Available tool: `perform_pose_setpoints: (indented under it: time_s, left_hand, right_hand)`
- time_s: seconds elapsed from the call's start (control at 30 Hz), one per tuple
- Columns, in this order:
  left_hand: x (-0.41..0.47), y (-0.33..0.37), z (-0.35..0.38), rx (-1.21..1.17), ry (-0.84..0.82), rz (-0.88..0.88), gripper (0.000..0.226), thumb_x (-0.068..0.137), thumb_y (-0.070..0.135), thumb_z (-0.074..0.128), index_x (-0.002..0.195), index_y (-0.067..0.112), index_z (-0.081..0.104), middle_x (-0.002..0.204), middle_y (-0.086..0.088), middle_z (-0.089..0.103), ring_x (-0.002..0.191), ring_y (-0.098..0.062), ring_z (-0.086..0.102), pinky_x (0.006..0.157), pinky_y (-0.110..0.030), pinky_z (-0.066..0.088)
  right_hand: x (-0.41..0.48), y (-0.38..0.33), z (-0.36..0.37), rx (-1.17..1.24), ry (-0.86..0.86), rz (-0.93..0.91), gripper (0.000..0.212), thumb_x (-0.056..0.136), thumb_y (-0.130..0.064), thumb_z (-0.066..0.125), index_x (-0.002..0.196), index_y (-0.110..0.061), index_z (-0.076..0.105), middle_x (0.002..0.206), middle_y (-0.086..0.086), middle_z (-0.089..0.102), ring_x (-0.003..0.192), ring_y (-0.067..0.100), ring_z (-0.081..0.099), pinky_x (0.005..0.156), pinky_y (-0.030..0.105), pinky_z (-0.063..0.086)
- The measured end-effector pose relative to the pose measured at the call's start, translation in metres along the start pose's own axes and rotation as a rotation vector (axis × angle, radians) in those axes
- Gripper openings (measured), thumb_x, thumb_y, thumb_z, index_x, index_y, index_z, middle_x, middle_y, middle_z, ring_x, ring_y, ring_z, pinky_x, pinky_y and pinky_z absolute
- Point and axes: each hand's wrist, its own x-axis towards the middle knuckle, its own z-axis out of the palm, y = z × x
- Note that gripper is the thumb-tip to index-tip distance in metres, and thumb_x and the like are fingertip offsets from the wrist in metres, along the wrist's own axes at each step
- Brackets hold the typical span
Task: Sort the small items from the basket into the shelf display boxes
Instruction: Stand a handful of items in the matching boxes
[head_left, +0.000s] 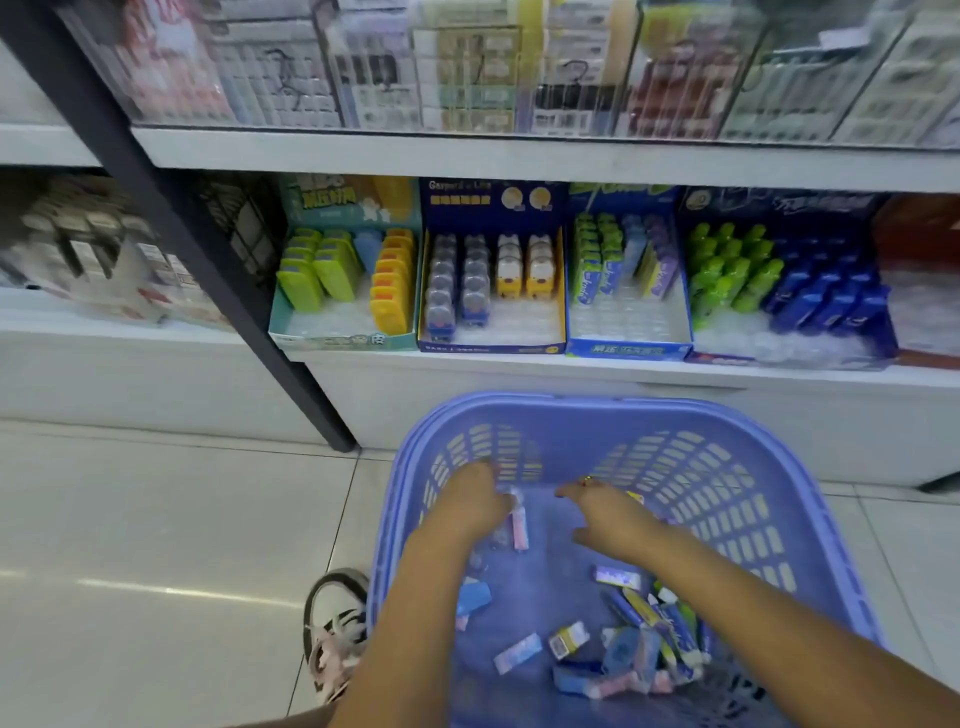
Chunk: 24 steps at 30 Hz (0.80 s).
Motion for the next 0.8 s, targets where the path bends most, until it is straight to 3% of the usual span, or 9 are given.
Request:
perform_pose_setpoints:
  time_s: [0.07,0.1,0.3,0.4,0.5,0.57,0.6,0.7,0.8]
  left_hand:
    - [0.006,-0.011,0.03,0.097,-0.135,-0.071,0.035,0.089,0.014,0.059,0.12,-0.001,0.057,0.123,-0.017,0.06,0.114,-0.03,0.056,0.077,-0.013,0.042]
    - [0.008,-0.015,0.045,0.156,-0.198,-0.093,0.041,0.087,0.013,0.061,0.125,0.0,0.054,0.127,-0.016,0.058,0.116,-0.029,0.055,0.085,-0.016,0.044]
    - [0.005,-0.045,0.11,0.724,-0.433,-0.049,0.062,0.084,0.016,0.066,0.135,-0.006,0.038,0.137,-0.022,0.043,0.13,-0.039,0.039,0.115,-0.05,0.02]
    - [0.003,-0.054,0.121,0.856,-0.45,-0.055,0.05,0.088,0.009,0.059,0.131,-0.008,0.041,0.136,-0.022,0.044,0.131,-0.039,0.037,0.116,-0.05,0.017]
    - [0.006,-0.059,0.122,0.736,-0.435,-0.106,0.035,0.095,0.008,0.046,0.127,-0.004,0.049,0.131,-0.02,0.054,0.124,-0.031,0.051,0.1,-0.032,0.043]
    - [0.01,-0.058,0.117,0.62,-0.354,-0.116,0.036,0.085,0.019,0.065,0.11,-0.007,0.063,0.111,-0.022,0.066,0.107,-0.022,0.064,0.085,-0.02,0.048]
    - [0.011,-0.054,0.115,0.573,-0.326,-0.079,0.038,0.079,0.023,0.072,0.101,-0.006,0.067,0.103,-0.023,0.068,0.099,-0.02,0.066,0.082,-0.021,0.048]
    - [0.005,-0.049,0.13,0.532,-0.554,-0.026,0.036,0.093,0.02,0.054,0.119,-0.005,0.055,0.125,-0.024,0.055,0.116,-0.033,0.052,0.093,-0.033,0.035]
    - [0.001,-0.047,0.139,0.54,-0.611,-0.039,0.034,0.095,0.019,0.049,0.122,0.0,0.053,0.127,-0.02,0.055,0.117,-0.034,0.052,0.095,-0.037,0.04]
  right_hand:
    - [0.005,0.025,0.021,-0.021,-0.07,0.084,0.07,0.082,-0.024,0.065,0.143,-0.017,0.032,0.145,0.011,0.036,0.132,0.025,0.038,0.104,0.03,0.033]
    - [0.007,0.036,0.031,-0.058,-0.107,0.133,0.083,0.078,-0.03,0.07,0.146,-0.017,0.025,0.149,0.013,0.03,0.136,0.028,0.032,0.106,0.036,0.033]
    - [0.002,0.083,0.061,-0.104,-0.323,0.225,0.126,0.062,-0.047,0.083,0.151,-0.02,-0.002,0.158,0.013,-0.001,0.144,0.039,0.002,0.114,0.049,0.014]
    - [-0.007,0.078,0.066,-0.143,-0.374,0.165,0.124,0.063,-0.054,0.079,0.15,-0.01,0.002,0.157,0.017,0.003,0.143,0.039,0.007,0.112,0.05,0.022]
    - [-0.015,0.057,0.074,-0.179,-0.392,0.097,0.119,0.064,-0.059,0.076,0.148,-0.005,0.011,0.154,0.015,0.015,0.138,0.036,0.024,0.11,0.049,0.028]
    - [-0.02,0.047,0.081,-0.162,-0.408,0.06,0.107,0.064,-0.055,0.079,0.143,-0.007,0.025,0.148,0.01,0.032,0.132,0.031,0.036,0.108,0.044,0.032]
    - [-0.023,0.044,0.085,-0.147,-0.421,0.052,0.104,0.061,-0.053,0.081,0.14,-0.009,0.03,0.144,0.008,0.037,0.13,0.028,0.039,0.107,0.041,0.034]
    - [-0.026,0.036,0.09,-0.143,-0.45,0.062,0.096,0.06,-0.048,0.084,0.135,-0.009,0.039,0.139,0.009,0.042,0.127,0.028,0.042,0.106,0.037,0.036]
    - [-0.025,0.033,0.093,-0.159,-0.541,0.025,0.067,0.073,-0.038,0.078,0.125,-0.006,0.052,0.13,0.013,0.053,0.117,0.03,0.052,0.097,0.035,0.044]
